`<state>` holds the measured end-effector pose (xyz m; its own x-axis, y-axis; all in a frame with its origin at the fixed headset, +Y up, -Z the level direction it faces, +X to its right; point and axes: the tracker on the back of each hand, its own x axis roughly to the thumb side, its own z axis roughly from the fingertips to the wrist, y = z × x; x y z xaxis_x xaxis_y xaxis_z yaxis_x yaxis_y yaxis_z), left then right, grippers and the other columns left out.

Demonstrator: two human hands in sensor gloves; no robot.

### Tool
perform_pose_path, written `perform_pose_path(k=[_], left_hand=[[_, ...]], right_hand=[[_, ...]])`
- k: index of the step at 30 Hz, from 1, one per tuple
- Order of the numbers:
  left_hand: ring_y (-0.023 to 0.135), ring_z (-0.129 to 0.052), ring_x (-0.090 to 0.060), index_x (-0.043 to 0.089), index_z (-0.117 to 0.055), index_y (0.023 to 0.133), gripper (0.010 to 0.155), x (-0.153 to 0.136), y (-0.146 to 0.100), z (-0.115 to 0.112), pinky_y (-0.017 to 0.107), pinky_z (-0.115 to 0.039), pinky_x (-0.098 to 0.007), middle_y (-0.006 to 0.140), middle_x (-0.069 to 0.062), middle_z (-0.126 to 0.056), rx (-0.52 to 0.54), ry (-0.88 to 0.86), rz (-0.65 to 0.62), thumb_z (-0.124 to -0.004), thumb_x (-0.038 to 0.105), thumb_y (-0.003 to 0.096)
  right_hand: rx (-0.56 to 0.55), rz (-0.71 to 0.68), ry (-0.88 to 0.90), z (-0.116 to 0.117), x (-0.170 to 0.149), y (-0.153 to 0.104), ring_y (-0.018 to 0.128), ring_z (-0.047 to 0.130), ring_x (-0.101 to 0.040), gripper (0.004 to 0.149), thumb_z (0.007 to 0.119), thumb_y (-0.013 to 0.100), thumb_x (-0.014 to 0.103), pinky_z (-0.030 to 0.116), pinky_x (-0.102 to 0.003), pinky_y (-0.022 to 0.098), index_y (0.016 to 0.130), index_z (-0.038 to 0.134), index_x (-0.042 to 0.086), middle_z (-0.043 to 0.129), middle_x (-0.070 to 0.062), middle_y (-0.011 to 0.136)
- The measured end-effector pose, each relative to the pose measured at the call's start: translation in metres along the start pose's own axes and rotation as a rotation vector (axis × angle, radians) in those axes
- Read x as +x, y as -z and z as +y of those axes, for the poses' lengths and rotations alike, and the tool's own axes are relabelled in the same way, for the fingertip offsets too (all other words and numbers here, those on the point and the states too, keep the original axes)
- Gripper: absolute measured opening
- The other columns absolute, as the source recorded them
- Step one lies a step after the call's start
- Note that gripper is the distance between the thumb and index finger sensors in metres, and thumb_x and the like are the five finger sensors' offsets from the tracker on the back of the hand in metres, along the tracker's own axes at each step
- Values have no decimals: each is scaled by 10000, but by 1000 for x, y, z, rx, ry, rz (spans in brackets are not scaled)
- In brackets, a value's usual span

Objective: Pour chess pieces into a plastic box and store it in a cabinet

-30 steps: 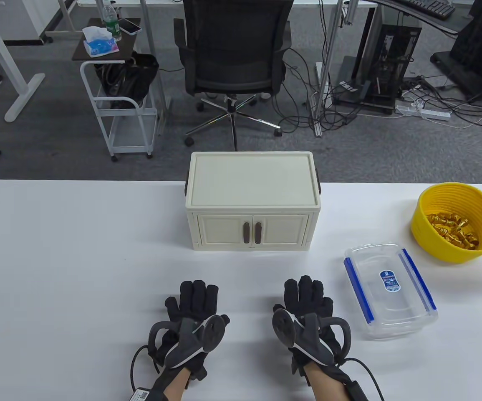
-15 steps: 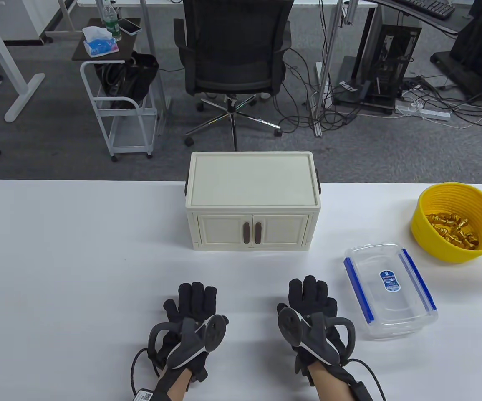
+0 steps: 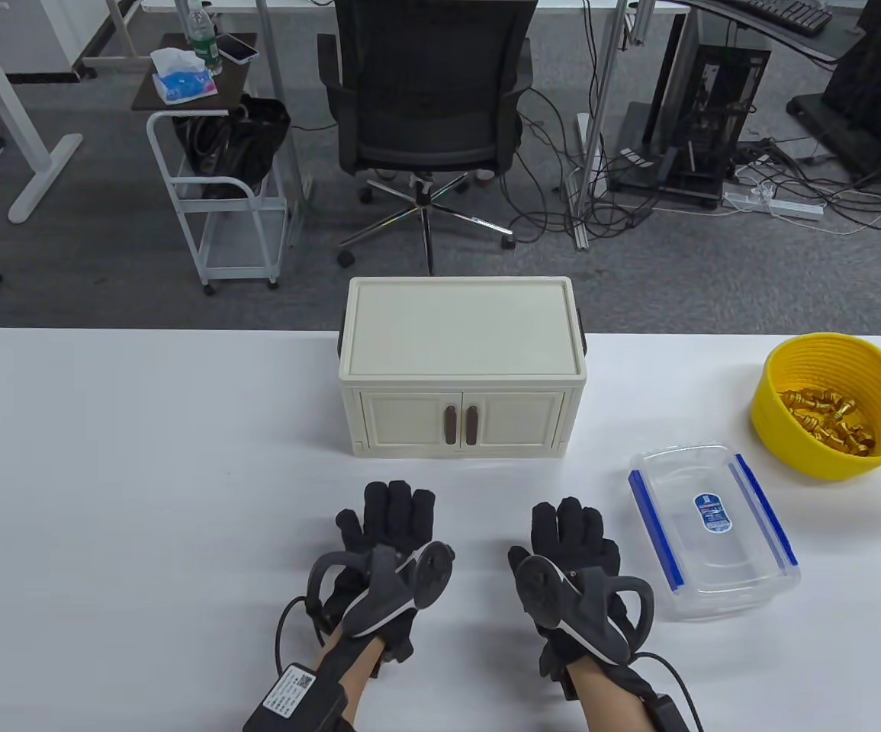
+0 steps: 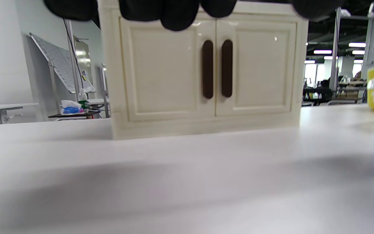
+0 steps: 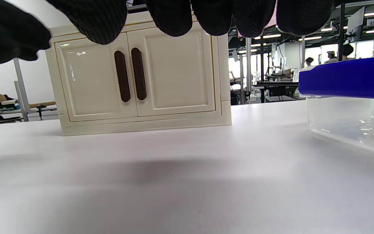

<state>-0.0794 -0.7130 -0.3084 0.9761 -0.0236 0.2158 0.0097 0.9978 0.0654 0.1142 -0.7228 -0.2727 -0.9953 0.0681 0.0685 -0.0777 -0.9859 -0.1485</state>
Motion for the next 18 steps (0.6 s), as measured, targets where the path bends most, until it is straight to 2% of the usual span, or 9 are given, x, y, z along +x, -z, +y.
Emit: perform_pose_path(k=[5,10,15,18], left_hand=[[1138,-433,-449,192,-328,1140,722,12,44,14,750,-477,-734,1235,-151,-407,54,-73,74,-529,583,566],[1077,-581,-447,175,-443,1120,699,13,84,12,738,-567,-675,1181,-157,-562,63,-202,227,-547,586,565],[1004,-693,-437,152,-505,1102,696,6,106,7,706,-645,-618,1126,-166,-657,86,-267,392,-559,592,565],[899,-824,-400,116,-638,1006,655,4,114,7,660,-719,-574,997,-163,-812,159,-286,444,-576,593,562]], right_hand=[[-10,-3,20,-1,0,0,965,555,-577,682,636,611,478,665,-650,653,1114,487,43,495,-328,1098],[-11,-13,20,-1,-1,-1,964,560,-576,677,636,610,480,668,-650,652,1110,499,44,500,-325,1098],[-14,-17,36,0,-2,-1,962,564,-576,674,638,610,478,669,-649,651,1108,506,43,505,-326,1096],[-9,-23,33,2,-1,-1,960,566,-576,673,637,610,478,670,-649,650,1106,509,42,509,-327,1094]])
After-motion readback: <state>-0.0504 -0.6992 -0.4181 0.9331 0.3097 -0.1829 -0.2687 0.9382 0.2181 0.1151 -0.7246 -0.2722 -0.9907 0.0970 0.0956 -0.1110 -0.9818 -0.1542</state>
